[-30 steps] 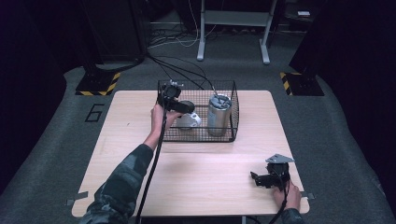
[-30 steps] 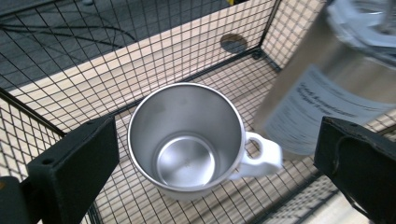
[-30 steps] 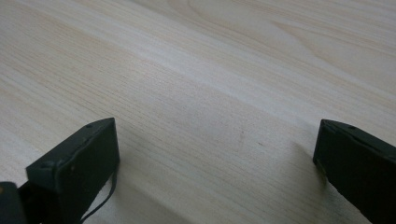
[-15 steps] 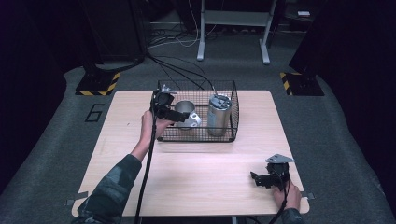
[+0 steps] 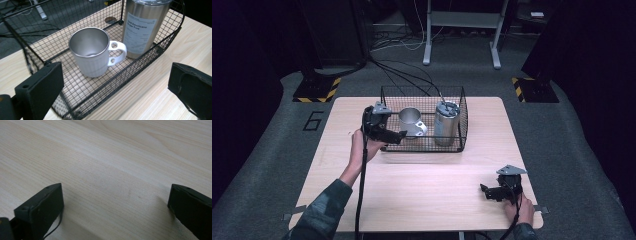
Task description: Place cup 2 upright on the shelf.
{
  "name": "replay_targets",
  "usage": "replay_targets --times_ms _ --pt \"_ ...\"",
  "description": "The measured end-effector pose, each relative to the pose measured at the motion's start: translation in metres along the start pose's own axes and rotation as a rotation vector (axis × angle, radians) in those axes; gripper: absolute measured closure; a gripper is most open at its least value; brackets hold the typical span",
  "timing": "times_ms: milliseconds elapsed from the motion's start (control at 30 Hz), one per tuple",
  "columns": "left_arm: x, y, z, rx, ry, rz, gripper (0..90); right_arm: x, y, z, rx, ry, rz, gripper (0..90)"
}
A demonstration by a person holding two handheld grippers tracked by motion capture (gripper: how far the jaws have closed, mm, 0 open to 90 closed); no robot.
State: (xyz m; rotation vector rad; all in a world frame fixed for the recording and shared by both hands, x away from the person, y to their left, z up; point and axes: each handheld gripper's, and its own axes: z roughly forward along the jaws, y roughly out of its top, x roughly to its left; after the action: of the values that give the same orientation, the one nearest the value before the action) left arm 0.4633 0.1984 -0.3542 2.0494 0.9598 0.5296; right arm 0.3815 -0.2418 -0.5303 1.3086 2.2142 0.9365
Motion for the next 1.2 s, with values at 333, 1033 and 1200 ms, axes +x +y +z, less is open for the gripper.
replay_targets --times_ms 333,1033,1200 --pt "0.003 -0.026 -0.027 -0.019 0.027 -0.01 0.1 0.0 0.0 0.0 0.0 0.0 0.001 0.0" --pt "0.021 -0.132 -0.05 0.062 0.085 -0.163 0.0 0.0 0.0 0.0 0.0 0.0 0.001 0.0" --pt "0.023 -0.157 -0.045 0.095 0.091 -0.209 0.0 0.0 0.0 0.0 0.001 0.0 0.001 0.0"
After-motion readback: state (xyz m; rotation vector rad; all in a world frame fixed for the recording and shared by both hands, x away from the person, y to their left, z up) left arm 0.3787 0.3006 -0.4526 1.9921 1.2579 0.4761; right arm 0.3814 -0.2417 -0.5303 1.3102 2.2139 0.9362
